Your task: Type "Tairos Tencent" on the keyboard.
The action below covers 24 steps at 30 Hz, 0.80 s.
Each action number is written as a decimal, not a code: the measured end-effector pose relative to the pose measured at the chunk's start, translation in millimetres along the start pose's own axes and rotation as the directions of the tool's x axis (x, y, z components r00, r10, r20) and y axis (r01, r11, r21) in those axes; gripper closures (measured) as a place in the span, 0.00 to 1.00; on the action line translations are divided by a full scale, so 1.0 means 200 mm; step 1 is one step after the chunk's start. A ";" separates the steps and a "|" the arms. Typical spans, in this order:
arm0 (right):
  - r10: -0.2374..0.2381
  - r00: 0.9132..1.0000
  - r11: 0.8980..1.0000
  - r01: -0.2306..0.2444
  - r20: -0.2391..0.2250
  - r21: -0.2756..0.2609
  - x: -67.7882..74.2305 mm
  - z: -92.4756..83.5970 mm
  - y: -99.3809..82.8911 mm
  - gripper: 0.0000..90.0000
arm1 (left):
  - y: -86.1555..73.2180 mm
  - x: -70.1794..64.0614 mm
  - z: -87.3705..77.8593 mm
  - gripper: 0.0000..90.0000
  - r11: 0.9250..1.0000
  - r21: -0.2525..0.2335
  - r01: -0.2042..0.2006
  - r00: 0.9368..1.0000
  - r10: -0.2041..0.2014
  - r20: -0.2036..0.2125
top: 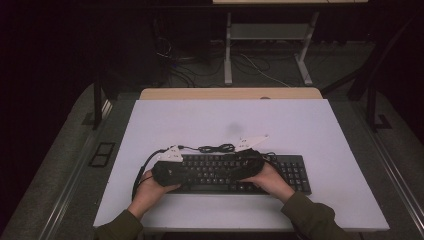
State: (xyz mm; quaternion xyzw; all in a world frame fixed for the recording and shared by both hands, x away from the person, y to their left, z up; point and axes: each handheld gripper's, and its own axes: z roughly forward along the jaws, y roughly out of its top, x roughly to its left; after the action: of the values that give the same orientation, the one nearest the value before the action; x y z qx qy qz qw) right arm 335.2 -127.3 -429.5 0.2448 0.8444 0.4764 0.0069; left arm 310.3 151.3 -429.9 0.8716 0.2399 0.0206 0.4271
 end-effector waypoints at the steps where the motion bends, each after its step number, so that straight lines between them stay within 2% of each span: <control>1: 0.001 1.000 1.000 -0.001 0.000 0.000 0.00 0.00 0.00 0.37 | 0.00 0.00 0.00 0.99 1.000 0.004 -0.002 1.000 0.002 0.004; 8: 0.001 1.000 1.000 -0.001 0.002 0.002 0.00 0.00 0.00 0.37 | 0.00 -0.01 0.02 0.99 1.000 0.028 -0.012 1.000 0.011 0.018; 21: 0.003 1.000 1.000 -0.003 0.004 0.005 0.00 0.00 0.00 0.37 | -0.01 -0.01 0.03 0.99 0.999 0.037 -0.018 1.000 0.017 0.020; 24: 0.002 1.000 1.000 -0.002 0.005 0.005 0.00 0.00 0.00 0.37 | -0.01 -0.01 0.04 0.99 0.998 0.054 -0.024 1.000 0.023 0.014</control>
State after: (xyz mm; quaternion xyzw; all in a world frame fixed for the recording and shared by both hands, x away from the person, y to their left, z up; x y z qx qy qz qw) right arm 335.4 -127.6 -429.9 0.2467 0.8453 0.4739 0.0079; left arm 309.3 145.9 -435.5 0.8857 0.2274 0.0134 0.4046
